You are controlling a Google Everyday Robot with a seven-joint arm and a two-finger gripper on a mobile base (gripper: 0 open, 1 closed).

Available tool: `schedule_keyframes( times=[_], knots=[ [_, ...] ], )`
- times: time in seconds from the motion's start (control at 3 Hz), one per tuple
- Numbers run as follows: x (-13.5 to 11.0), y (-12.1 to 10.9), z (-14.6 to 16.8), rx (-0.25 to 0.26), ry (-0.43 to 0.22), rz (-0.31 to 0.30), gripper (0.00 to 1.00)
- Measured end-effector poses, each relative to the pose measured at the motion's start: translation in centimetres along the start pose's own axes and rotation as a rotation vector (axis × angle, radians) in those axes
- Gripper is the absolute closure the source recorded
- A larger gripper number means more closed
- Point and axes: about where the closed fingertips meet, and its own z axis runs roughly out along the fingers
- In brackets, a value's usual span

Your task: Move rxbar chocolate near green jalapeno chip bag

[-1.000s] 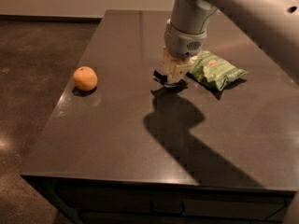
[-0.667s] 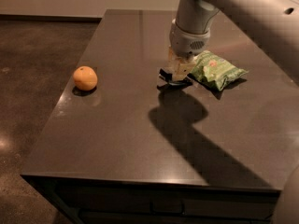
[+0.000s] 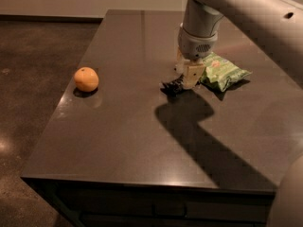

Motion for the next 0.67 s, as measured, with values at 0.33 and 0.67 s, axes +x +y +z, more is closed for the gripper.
schedule_keyframes(
  times=[0.33,0.67],
  knots=[
    [0.18,-0.18,0.27,0.005,0.002,0.009,0.0],
    [0.18,-0.18,0.27,0.005,0.002,0.009,0.0]
  ],
)
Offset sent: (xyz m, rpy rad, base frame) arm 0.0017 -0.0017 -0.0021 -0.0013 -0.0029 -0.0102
